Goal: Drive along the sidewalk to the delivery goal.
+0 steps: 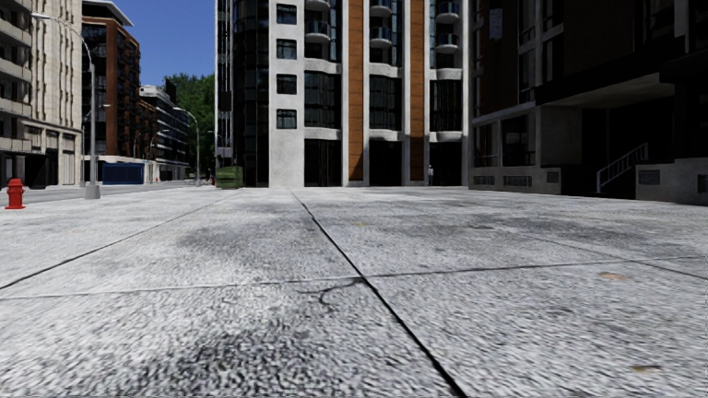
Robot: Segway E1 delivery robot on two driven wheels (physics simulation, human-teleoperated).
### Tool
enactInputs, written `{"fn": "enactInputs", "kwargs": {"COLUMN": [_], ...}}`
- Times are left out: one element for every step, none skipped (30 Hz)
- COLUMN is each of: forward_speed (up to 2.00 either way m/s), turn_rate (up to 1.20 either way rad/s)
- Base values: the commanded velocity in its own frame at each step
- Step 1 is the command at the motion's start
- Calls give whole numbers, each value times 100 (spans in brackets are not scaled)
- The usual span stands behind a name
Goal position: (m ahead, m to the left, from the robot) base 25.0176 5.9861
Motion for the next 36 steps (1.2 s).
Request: {"fn": "enactInputs", "kwargs": {"forward_speed": [200,200,200,200,200,200,200,200,200,200,200,200,200,200,200,200,200,200,200,199,199,199,199,199,199,199,199,199,199,199,199,199,199,199,199,199], "turn_rate": [0,0,6,17,26,26,29,30,30,30,30,30,30,30,26,26,24,23,21,0,0,0,0,0,0,0,14,33,39,41,41,42,42,42,42,42]}}
